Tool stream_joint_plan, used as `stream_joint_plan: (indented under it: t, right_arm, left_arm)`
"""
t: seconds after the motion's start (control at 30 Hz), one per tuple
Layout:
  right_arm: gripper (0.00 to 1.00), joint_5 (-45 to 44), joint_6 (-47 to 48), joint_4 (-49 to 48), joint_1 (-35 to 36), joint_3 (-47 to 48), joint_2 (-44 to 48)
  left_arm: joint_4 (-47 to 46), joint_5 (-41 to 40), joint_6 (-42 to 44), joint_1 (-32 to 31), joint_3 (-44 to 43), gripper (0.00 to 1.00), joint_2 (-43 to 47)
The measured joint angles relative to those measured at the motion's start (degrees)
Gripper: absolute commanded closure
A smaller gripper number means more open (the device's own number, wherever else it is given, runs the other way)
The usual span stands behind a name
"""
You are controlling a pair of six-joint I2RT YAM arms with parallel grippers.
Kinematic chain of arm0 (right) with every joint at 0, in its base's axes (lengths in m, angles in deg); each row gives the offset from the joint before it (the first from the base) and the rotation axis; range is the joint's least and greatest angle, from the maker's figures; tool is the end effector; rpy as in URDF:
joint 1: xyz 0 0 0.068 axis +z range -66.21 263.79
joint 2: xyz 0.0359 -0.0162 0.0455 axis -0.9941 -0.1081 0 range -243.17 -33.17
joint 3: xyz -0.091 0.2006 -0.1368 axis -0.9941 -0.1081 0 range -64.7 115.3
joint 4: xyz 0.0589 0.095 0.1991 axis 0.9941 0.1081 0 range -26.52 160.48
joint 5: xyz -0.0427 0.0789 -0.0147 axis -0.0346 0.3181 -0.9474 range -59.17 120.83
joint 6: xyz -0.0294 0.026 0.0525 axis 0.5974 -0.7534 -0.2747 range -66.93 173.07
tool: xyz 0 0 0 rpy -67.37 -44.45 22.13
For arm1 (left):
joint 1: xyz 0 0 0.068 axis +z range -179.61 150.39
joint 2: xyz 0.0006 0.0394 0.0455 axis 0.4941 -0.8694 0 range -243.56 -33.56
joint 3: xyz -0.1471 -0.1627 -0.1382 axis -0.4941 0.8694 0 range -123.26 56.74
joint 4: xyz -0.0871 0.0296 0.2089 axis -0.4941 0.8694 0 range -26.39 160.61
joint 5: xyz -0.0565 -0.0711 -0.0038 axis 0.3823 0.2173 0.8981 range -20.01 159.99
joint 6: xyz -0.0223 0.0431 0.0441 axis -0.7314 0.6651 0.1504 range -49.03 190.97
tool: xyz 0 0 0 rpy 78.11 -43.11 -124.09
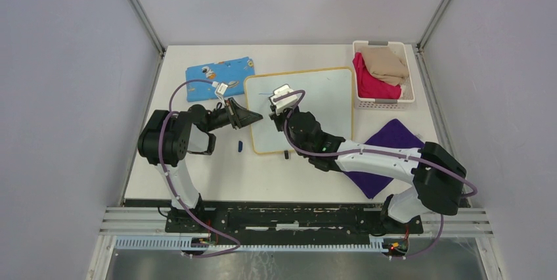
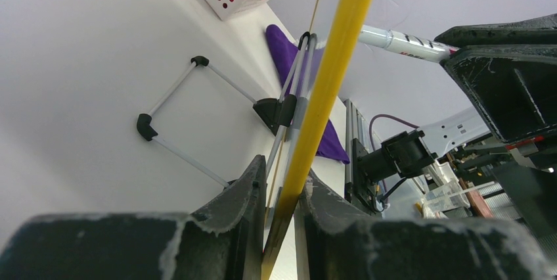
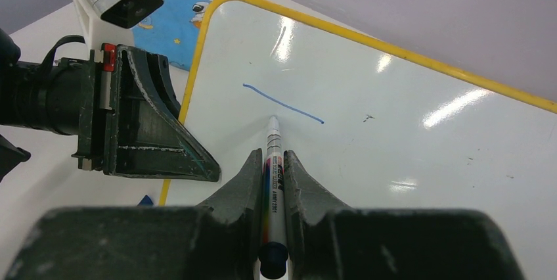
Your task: Write a sentence on the whiteboard
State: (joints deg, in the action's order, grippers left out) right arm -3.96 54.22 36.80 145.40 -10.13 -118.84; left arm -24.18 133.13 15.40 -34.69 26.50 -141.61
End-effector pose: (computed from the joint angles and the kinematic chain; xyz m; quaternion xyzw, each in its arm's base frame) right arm 0.1815 0.2740 0.2971 -0.1913 0.7037 0.1368 0.6705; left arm 0.2908 -0.0720 0.1762 0.1290 0.6665 -0.6200 0.3933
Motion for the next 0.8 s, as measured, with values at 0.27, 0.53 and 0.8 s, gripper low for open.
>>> stream_joint_plan:
  t: [0.27, 0.53, 0.8]
  right_arm:
    - [1.00, 0.00, -0.46, 0.68, -0.07, -0.04, -0.22]
    - [1.00, 0.50, -1.51, 0.72, 0.00, -2.23, 0.61]
    - [1.00, 2.21, -3.76, 1.14, 0.55, -6.78, 2.93]
  left_arm:
    - [0.00, 0.00, 0.00, -0.04, 0.00, 0.98, 0.02]
    - [0.00, -0.09, 0.00, -0.04, 0.00, 0.98, 0.02]
    - [0.00, -0.11, 0.00, -0.07, 0.00, 0.98, 0.02]
